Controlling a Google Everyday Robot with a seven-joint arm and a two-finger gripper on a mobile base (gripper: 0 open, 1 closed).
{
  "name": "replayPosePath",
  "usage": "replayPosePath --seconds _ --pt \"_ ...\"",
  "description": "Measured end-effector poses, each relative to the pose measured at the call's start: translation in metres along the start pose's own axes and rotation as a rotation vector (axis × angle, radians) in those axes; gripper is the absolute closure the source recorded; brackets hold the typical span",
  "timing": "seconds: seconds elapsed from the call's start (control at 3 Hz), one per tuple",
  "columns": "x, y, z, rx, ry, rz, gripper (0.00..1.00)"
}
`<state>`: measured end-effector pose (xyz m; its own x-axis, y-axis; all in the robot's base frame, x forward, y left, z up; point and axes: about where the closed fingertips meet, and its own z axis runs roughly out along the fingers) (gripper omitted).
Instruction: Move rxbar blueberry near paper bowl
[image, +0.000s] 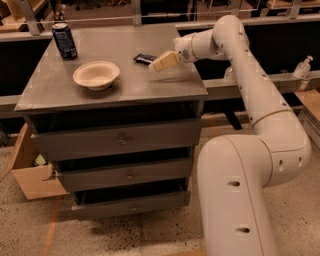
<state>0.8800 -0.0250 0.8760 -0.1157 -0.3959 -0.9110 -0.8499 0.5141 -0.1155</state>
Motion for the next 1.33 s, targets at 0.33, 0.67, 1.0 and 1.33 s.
replayPosePath --seconds 0.33,0.67,1.0,1.33 --pt "0.0 0.004 0.015 -0.018 0.005 0.013 0.0" --pt "0.001 0.007 0.028 -0.034 0.002 0.033 0.09" --pt "0.006 0.007 0.034 -0.043 -0.008 0.05 0.24" --pt "0.012 0.007 0.039 -0.05 -0.013 0.07 0.36"
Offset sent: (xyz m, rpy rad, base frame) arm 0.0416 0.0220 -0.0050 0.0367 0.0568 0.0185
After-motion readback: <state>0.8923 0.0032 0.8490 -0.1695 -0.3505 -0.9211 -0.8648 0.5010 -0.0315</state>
